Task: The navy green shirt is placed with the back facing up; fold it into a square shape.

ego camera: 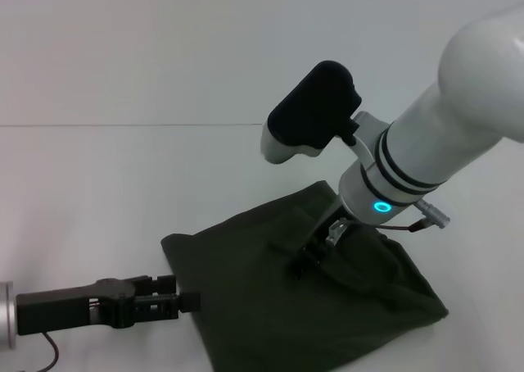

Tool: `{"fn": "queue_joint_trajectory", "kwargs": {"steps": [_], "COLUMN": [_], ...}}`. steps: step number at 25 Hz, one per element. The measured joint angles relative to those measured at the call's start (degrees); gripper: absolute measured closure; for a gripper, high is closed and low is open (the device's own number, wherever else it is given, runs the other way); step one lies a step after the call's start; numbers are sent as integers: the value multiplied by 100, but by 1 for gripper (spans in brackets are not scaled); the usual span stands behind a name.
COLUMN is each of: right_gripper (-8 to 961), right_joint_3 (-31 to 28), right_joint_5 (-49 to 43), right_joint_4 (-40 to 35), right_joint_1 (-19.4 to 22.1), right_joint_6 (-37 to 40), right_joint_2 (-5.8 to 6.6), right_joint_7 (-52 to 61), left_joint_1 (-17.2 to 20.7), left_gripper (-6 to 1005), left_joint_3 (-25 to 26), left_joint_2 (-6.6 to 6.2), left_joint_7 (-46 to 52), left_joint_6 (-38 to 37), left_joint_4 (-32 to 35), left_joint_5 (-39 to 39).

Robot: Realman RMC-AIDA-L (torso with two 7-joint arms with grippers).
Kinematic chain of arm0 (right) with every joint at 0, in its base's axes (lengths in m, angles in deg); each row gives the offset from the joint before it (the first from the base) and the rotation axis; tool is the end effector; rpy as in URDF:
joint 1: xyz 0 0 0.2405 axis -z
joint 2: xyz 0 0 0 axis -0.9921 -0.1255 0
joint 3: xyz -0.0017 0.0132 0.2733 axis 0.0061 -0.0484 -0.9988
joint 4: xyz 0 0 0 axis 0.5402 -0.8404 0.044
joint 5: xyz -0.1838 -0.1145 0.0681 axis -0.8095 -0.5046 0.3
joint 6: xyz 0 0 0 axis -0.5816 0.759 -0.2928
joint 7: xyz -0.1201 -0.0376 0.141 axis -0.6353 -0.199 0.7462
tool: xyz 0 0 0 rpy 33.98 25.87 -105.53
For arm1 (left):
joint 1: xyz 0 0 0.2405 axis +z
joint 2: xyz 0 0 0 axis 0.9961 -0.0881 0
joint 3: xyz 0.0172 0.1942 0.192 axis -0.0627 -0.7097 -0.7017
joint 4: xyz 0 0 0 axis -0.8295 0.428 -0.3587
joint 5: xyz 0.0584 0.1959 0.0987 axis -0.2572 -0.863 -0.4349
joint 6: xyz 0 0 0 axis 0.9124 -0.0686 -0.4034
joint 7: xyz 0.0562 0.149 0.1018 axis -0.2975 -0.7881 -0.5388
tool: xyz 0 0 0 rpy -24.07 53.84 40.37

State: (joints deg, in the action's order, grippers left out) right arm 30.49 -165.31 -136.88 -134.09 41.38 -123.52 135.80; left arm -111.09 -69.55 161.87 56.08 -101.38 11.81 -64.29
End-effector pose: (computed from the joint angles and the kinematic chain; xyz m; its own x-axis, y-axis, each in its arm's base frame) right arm 0.1252 0.4251 -0.1263 0.8100 -0.5253 0.2608 -0.3691 -0.8022 -0.4692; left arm -0.2985 0.3304 -0.0427 0.4763 0.7266 0.4953 0.7749 -0.6130 0.1542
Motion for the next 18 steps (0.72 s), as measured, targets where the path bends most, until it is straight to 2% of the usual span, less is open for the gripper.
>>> {"fn": "queue_joint_trajectory", "kwargs": {"steps": [9, 18], "right_gripper": [58, 61], "right_joint_3": [323, 326], "right_joint_5": [-51, -385], "right_joint_4": [551, 619], "right_joint_1": [-191, -210], "right_joint_6": [-377, -508], "right_joint_2": [1, -6], "right_joint_7": [-26, 28], "left_joint_1": [-5, -6], "left_gripper": [54, 56], "left_joint_3": [-18, -30], "left_joint_2": [11, 40], "left_joint_7": [-13, -20], "left_joint_6": [75, 105], "left_joint_4": [-21, -21], "left_joint_5": [4, 5]}}
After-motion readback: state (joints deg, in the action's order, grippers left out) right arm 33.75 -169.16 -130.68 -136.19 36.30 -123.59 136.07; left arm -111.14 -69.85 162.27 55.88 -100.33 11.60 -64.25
